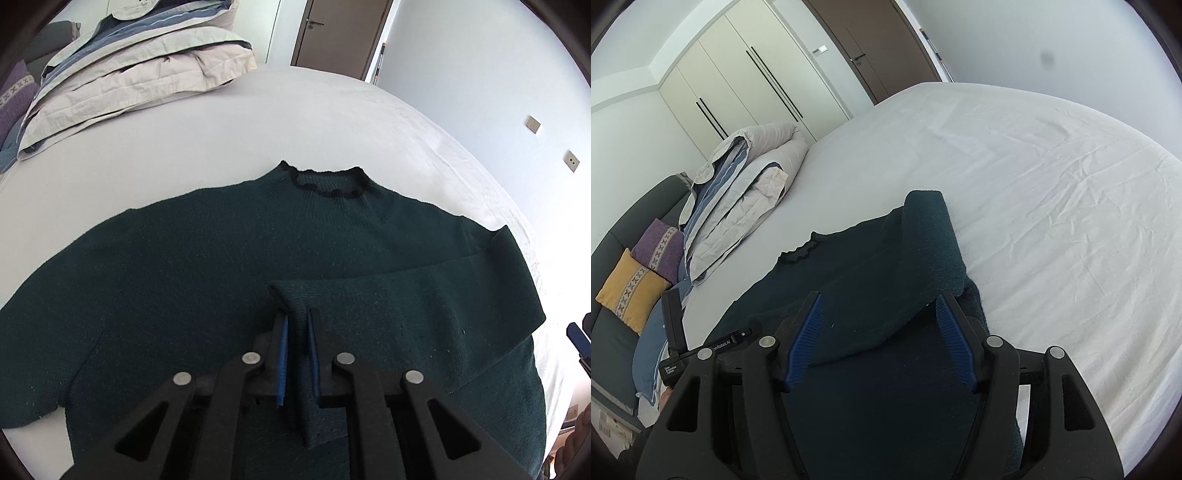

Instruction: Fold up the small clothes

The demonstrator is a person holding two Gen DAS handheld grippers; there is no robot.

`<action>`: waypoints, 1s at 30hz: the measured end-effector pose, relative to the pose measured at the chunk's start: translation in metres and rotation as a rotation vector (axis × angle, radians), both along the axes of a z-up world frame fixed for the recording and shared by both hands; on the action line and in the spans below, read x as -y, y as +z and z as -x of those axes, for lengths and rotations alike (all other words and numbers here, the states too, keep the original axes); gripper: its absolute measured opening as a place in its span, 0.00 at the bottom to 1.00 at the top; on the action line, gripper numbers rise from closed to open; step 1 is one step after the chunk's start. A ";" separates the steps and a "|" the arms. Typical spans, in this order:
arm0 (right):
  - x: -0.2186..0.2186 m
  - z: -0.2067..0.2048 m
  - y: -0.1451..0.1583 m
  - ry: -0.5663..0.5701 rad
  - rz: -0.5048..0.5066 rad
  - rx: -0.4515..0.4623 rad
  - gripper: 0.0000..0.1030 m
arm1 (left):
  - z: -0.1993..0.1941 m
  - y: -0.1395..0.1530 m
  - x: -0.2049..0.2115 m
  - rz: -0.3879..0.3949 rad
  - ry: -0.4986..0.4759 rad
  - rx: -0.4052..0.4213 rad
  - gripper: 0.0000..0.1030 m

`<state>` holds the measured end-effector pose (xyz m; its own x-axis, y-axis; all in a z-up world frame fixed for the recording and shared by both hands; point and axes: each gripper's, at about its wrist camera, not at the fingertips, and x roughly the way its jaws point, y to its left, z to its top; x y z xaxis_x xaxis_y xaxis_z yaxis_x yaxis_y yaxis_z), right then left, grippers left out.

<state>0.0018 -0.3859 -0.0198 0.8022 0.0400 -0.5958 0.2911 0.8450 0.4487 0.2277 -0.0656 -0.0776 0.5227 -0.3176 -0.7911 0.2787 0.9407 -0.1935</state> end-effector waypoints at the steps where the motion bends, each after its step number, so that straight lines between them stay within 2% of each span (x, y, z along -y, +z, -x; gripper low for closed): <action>1: 0.001 0.000 0.000 -0.002 0.000 -0.003 0.60 | 0.001 0.001 -0.001 0.004 -0.001 0.005 0.11; 4: 0.003 0.001 -0.003 -0.006 -0.002 -0.010 0.60 | 0.004 0.005 -0.007 0.000 0.000 0.034 0.11; 7: 0.005 0.001 -0.006 -0.007 -0.006 -0.014 0.60 | 0.004 0.008 -0.015 0.041 0.003 0.053 0.11; 12: 0.011 0.001 -0.008 -0.016 0.004 -0.018 0.60 | -0.007 0.004 -0.037 0.089 0.056 0.026 0.10; 18: 0.033 -0.012 -0.004 -0.043 0.028 -0.046 0.60 | -0.017 -0.005 -0.056 0.104 0.109 0.015 0.10; 23: 0.060 -0.046 -0.001 0.011 -0.010 -0.072 0.59 | -0.021 -0.013 -0.060 0.131 0.107 0.004 0.10; 30: 0.106 -0.117 -0.020 -0.039 -0.037 -0.171 0.59 | -0.027 -0.013 -0.058 0.142 0.098 0.041 0.10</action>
